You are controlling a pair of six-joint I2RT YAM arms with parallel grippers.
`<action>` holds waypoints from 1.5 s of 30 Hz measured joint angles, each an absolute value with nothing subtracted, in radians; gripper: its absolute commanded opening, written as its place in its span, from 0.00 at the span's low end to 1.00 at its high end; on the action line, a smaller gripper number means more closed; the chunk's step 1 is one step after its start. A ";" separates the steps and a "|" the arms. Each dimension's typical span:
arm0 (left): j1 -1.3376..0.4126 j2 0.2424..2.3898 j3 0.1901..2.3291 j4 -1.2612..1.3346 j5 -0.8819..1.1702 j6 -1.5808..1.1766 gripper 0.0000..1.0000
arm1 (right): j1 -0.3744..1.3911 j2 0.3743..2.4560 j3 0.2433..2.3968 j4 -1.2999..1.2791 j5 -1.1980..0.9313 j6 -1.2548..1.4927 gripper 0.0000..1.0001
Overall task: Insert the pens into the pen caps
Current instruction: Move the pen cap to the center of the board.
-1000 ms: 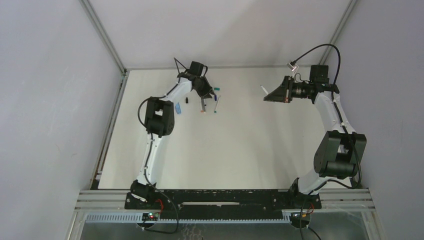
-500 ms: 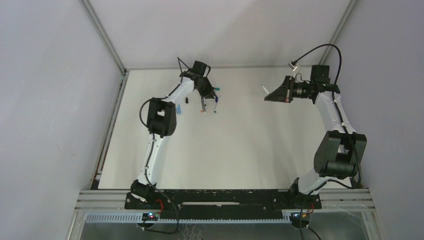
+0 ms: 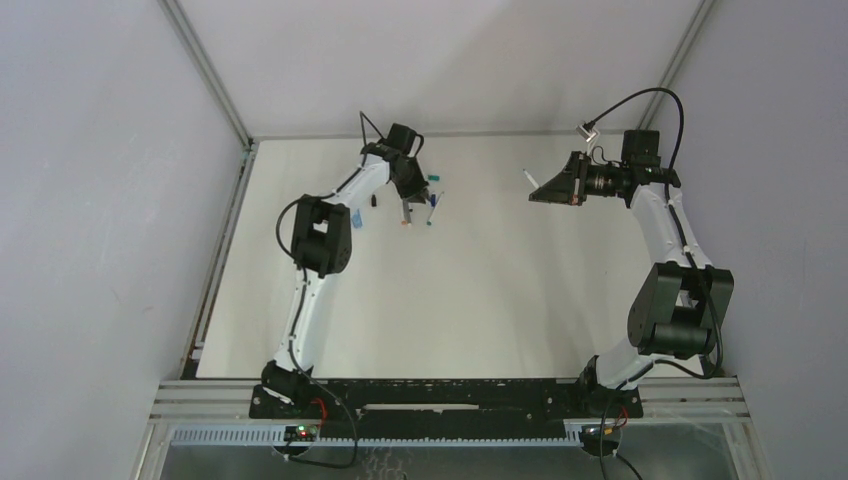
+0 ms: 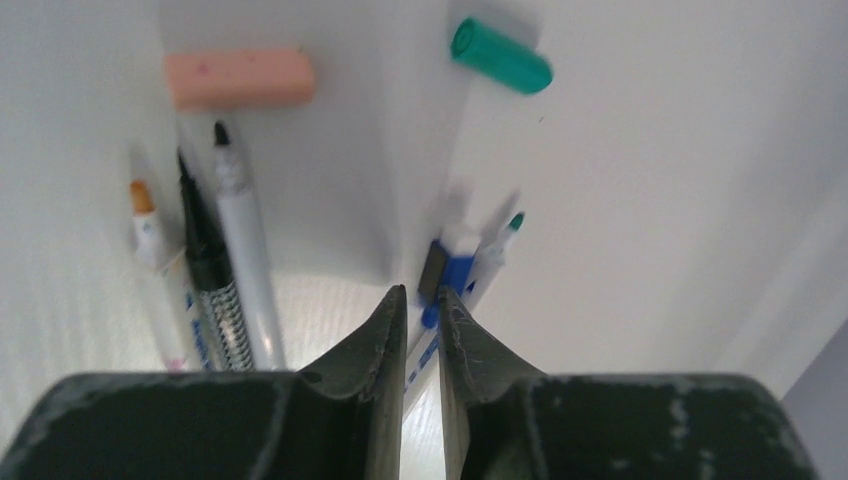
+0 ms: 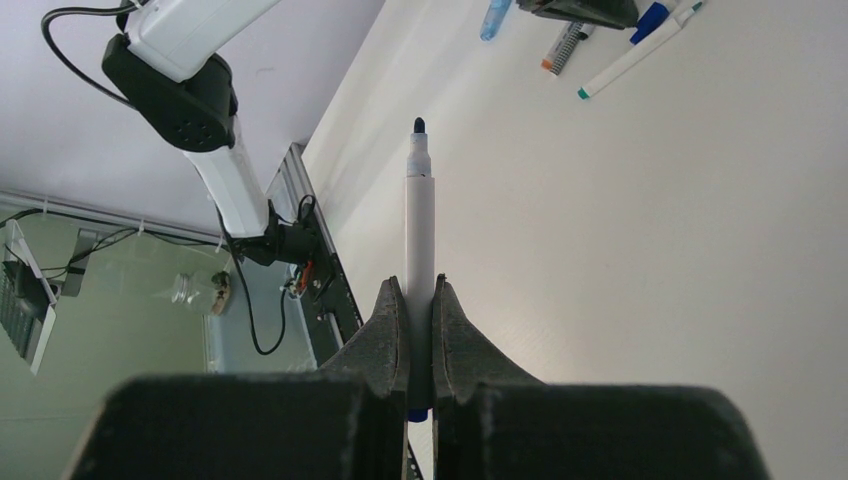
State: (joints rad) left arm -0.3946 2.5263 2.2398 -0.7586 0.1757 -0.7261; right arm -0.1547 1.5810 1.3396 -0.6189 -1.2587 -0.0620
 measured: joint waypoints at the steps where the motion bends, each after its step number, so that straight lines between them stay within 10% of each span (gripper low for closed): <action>1: -0.395 2.513 2.222 -0.764 0.167 -0.717 0.21 | -0.155 1.580 1.340 -0.619 -1.259 -0.062 0.00; 25: -0.387 2.406 2.046 -0.603 0.199 -0.720 0.45 | -0.154 1.561 1.331 -0.618 -1.266 -0.062 0.00; 45: -0.381 2.516 2.186 -0.657 0.221 -0.759 0.32 | -0.157 1.561 1.330 -0.618 -1.266 -0.062 0.00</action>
State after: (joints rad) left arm -0.3805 2.5156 2.1860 -0.6575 0.2211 -0.7593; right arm -0.1574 1.5608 1.3304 -0.6178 -1.2655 -0.0616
